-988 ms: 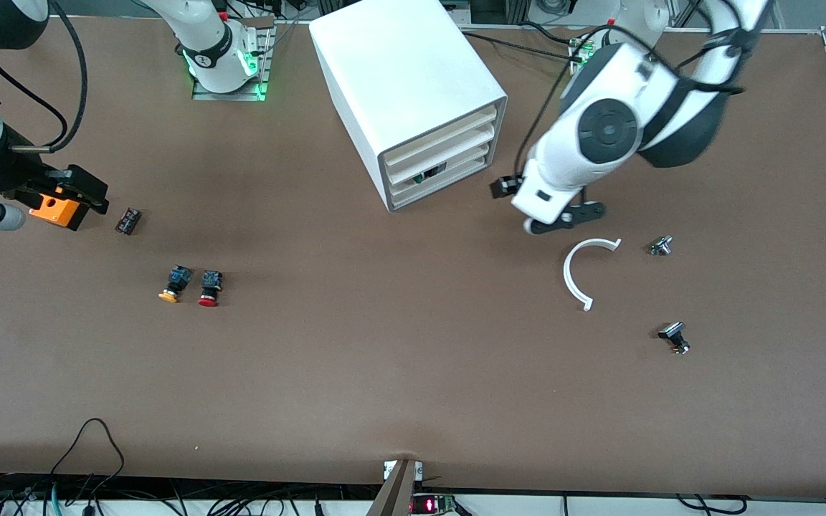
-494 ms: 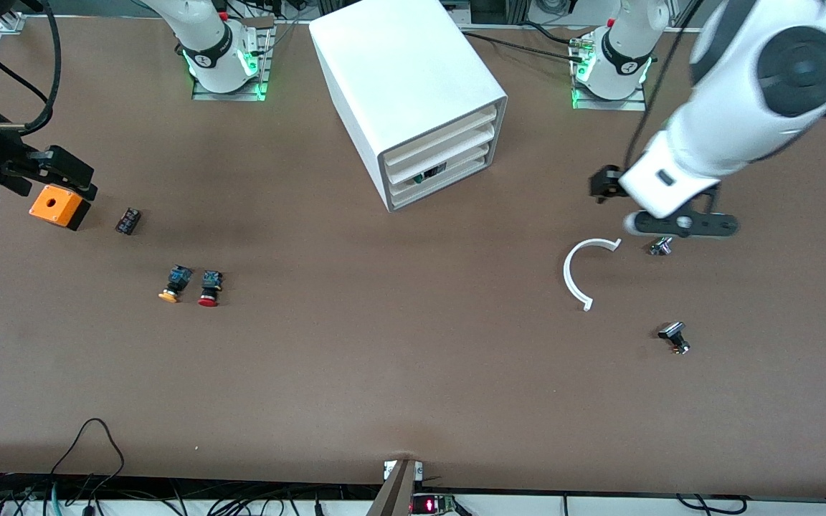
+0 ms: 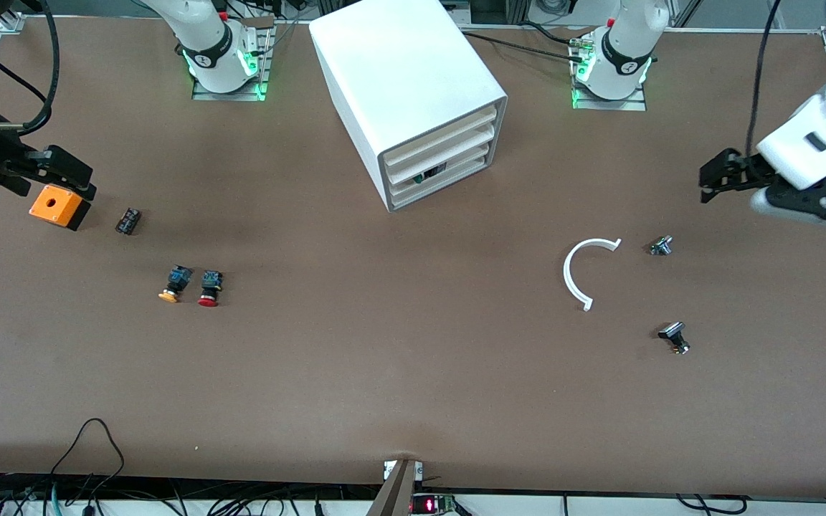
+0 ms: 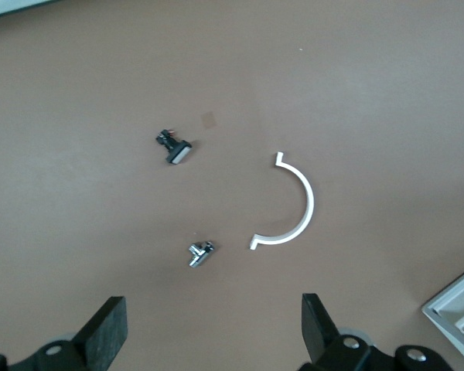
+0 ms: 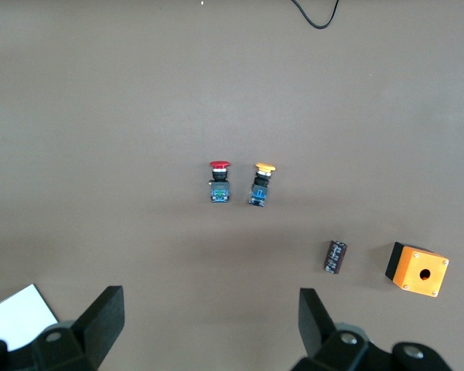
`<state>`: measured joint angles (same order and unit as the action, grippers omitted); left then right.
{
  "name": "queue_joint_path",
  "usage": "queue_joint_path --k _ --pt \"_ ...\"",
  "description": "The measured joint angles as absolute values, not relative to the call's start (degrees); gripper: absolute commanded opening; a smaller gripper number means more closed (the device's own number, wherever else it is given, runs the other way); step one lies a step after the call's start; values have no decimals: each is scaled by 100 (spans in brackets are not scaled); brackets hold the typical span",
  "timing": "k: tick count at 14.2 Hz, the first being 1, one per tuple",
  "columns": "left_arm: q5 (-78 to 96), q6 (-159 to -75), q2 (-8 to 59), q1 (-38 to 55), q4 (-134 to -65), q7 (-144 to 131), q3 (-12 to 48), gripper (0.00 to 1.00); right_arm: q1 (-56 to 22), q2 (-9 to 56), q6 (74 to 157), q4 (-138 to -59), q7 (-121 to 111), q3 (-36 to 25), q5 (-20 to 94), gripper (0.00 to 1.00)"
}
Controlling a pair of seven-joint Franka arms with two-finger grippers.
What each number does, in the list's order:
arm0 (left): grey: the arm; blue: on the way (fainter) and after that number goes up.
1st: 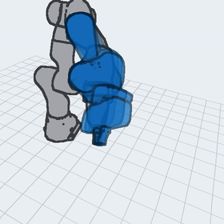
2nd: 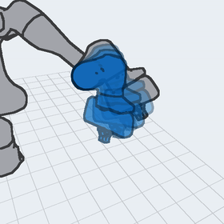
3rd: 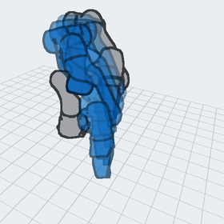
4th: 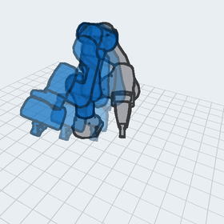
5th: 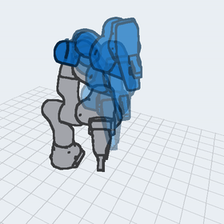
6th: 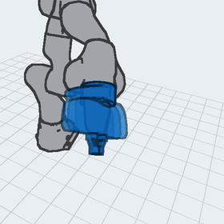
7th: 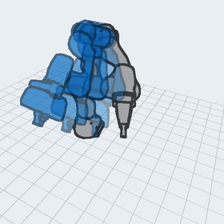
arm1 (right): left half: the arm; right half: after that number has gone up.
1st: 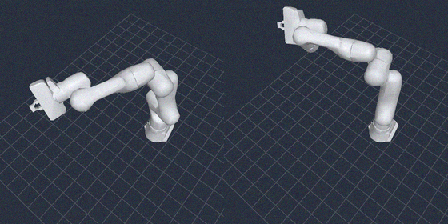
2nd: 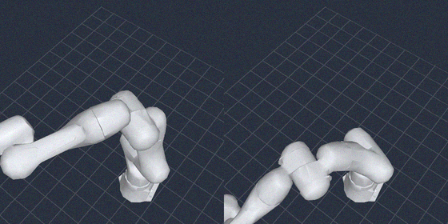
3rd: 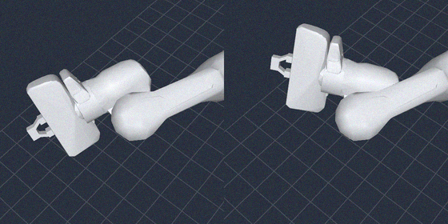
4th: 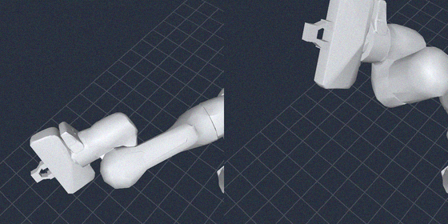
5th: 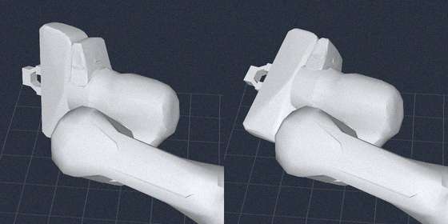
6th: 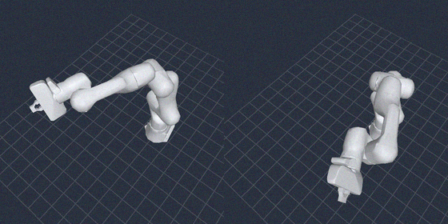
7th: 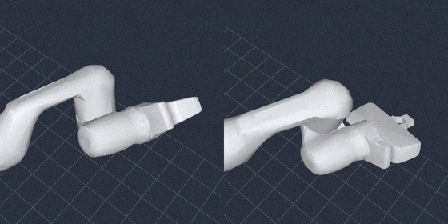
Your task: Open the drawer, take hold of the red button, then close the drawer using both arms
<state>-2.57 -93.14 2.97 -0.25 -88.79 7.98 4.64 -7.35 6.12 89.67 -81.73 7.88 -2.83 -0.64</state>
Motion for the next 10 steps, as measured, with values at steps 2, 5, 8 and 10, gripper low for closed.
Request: queue_joint_path --k 2,5,8,10 --pt "-67 -9507 -4 56 -9316 845 237 99 -735 616 8967 -8173 781 -283 -63 100" --pt "-4 -9701 -170 74 -9655 705 214 99 -736 622 8967 -8173 715 -283 -63 100" --pt "-4 -9815 -170 73 -9721 426 186 100 -736 625 8967 -8173 702 -283 -63 100" --pt "-4 -9726 -171 73 -9722 373 165 99 -735 625 8967 -8173 703 -283 -62 100"
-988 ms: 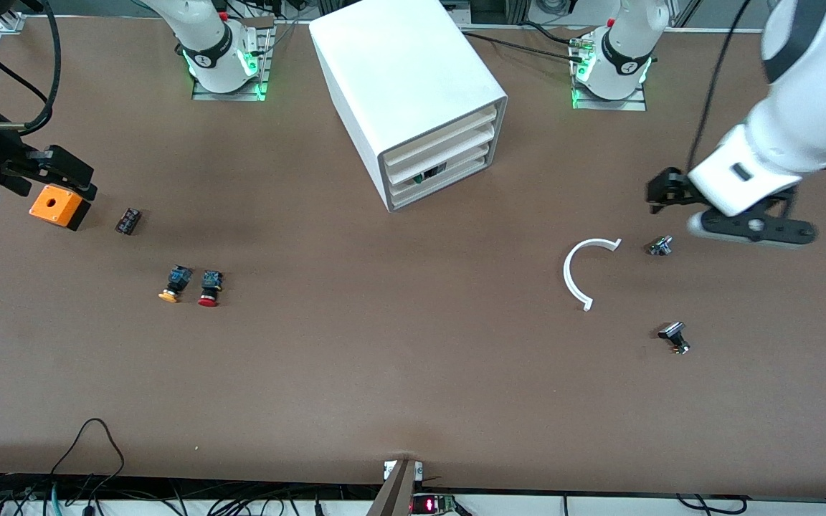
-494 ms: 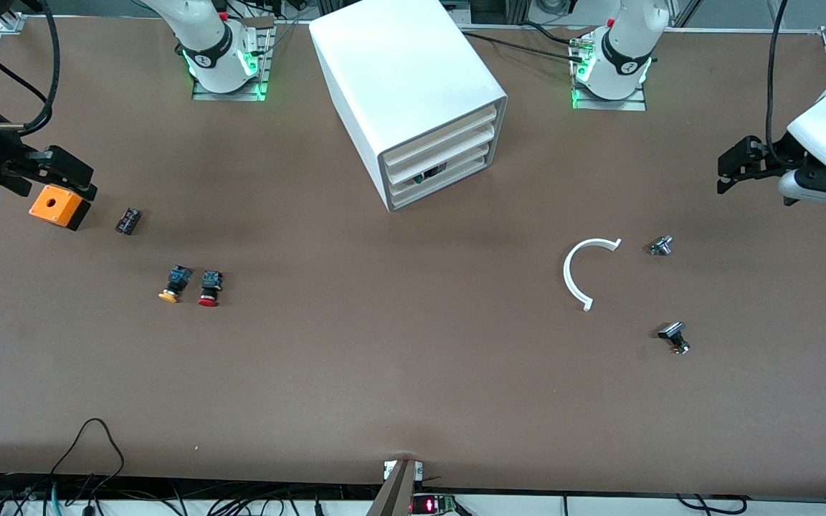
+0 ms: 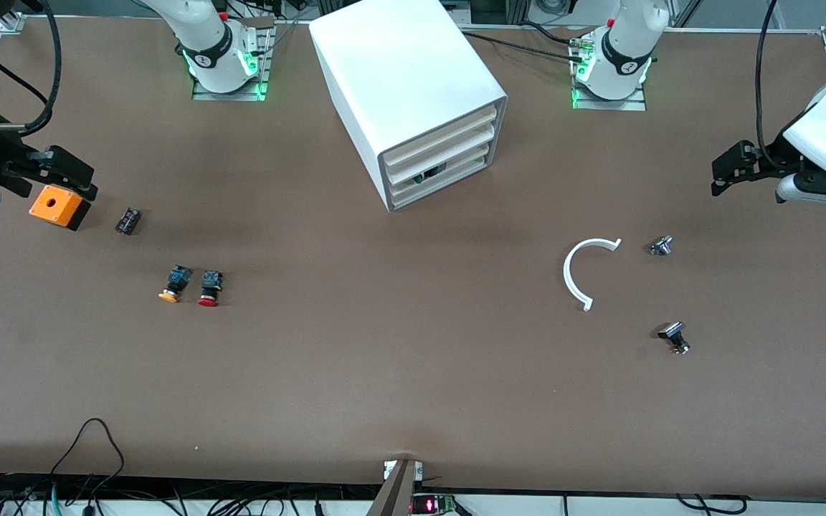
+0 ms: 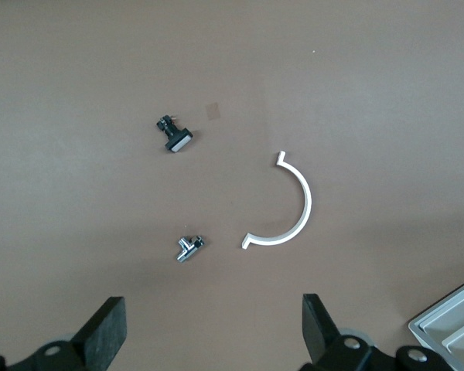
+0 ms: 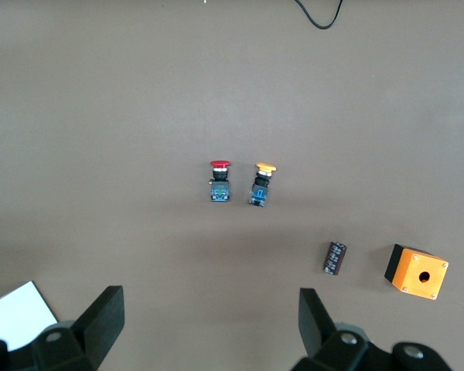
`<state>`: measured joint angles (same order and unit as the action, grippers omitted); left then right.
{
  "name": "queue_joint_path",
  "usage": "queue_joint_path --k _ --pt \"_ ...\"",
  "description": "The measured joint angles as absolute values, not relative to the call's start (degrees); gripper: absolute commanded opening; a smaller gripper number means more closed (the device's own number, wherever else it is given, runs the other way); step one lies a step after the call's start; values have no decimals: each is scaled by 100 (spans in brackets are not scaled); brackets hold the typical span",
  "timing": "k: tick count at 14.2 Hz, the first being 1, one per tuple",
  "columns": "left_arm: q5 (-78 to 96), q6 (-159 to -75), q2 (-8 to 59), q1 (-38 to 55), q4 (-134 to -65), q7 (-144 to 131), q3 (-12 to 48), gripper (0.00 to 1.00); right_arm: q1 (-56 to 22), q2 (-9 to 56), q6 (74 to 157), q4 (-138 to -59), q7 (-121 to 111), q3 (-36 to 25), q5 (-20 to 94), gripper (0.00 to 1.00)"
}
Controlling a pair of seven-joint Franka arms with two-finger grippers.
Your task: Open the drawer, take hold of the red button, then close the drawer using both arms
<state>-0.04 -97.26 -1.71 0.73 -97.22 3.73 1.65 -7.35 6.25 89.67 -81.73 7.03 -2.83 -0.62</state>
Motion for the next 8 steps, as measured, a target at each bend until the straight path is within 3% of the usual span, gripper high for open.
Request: queue_joint_path --k 8 --pt "-4 -9685 -171 74 -9721 356 164 99 -749 625 8966 -8173 703 -262 -57 100"
